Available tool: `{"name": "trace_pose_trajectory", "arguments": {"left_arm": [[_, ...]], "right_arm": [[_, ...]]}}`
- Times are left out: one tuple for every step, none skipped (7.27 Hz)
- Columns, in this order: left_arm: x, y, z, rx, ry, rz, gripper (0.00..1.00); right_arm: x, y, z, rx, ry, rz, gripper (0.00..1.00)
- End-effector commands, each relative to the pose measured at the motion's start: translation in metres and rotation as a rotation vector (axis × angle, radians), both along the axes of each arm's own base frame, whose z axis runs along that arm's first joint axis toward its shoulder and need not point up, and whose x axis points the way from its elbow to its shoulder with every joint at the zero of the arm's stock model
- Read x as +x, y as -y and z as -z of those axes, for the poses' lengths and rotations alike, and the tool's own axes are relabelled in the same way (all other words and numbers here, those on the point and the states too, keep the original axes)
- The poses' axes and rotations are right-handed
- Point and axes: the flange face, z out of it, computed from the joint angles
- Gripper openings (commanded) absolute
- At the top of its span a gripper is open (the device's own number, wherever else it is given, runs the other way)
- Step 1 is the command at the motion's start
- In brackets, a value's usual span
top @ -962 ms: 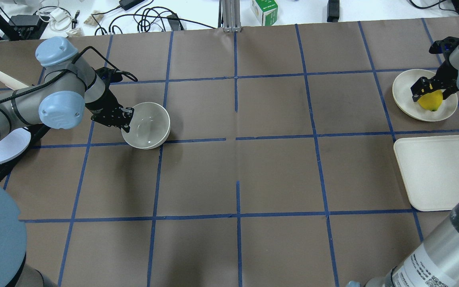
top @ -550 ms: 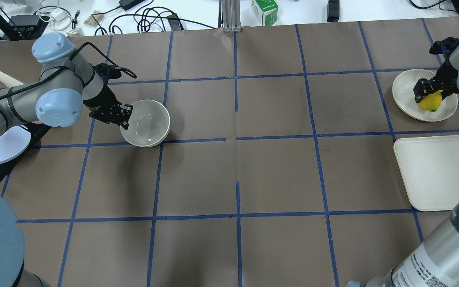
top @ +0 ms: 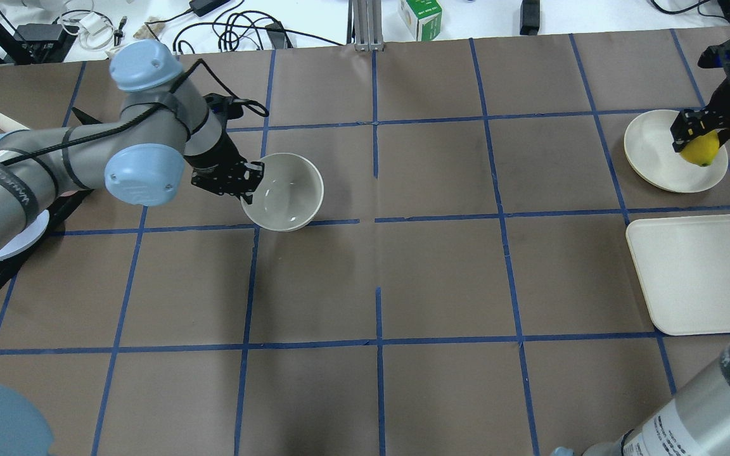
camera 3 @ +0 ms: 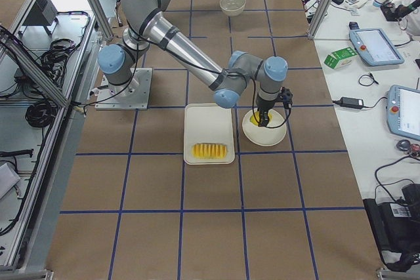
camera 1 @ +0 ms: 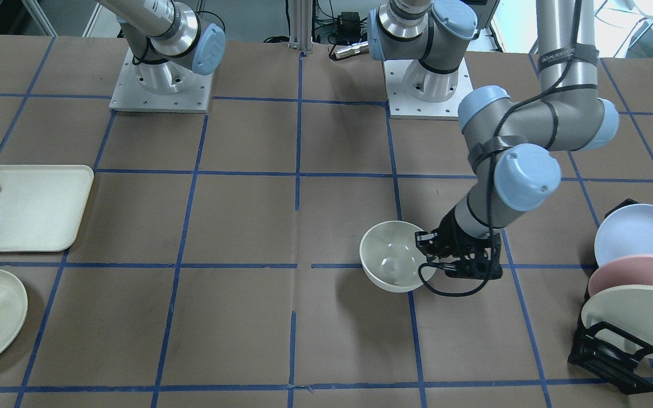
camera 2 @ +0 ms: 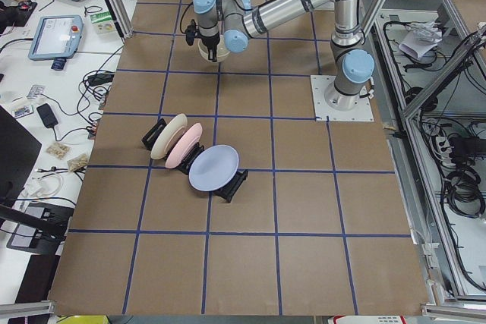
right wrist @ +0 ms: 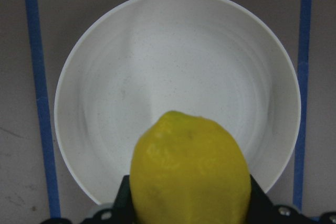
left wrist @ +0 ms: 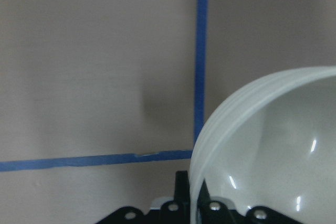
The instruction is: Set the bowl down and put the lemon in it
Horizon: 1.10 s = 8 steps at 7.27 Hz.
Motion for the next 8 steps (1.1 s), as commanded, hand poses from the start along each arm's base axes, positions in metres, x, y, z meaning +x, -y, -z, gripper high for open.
{"name": "trace_pose_trajectory", "arguments": {"left_arm": [[-0.084,-0.017,0.011,-0.016,-0.019,-0.139,0.00],[-0.092,-0.018,0.018,-0.003,-0.041,-0.144,0.00],[-0.095,-0.018,0.024,0.014,-0.064,-0.143,0.00],[-0.096,-0.018,0.027,0.019,-0.067,-0.143,0.00],[-0.096,-0.017,0.030,0.024,-0.064,-0.143,0.00],[-0.096,-0.018,0.037,0.038,-0.069,-0.144,0.00],[-0.096,-0.018,0.044,0.050,-0.067,-0.144,0.00],[-0.098,-0.019,0.052,0.070,-0.081,-0.147,0.00]], "right_arm": [[0.015,-0.007,-0.045,0.020,0.024,-0.010,0.00],[0.036,-0.006,-0.061,0.030,0.028,-0.001,0.00],[0.058,-0.005,-0.078,0.049,0.029,0.010,0.00],[0.079,-0.009,-0.101,0.061,0.043,0.051,0.00],[0.116,-0.009,-0.120,0.061,0.040,0.074,0.00],[0.155,-0.010,-0.130,0.066,0.037,0.082,0.00],[0.188,-0.016,-0.147,0.044,0.031,0.109,0.00],[0.223,-0.019,-0.149,0.041,0.027,0.122,0.00]]}}
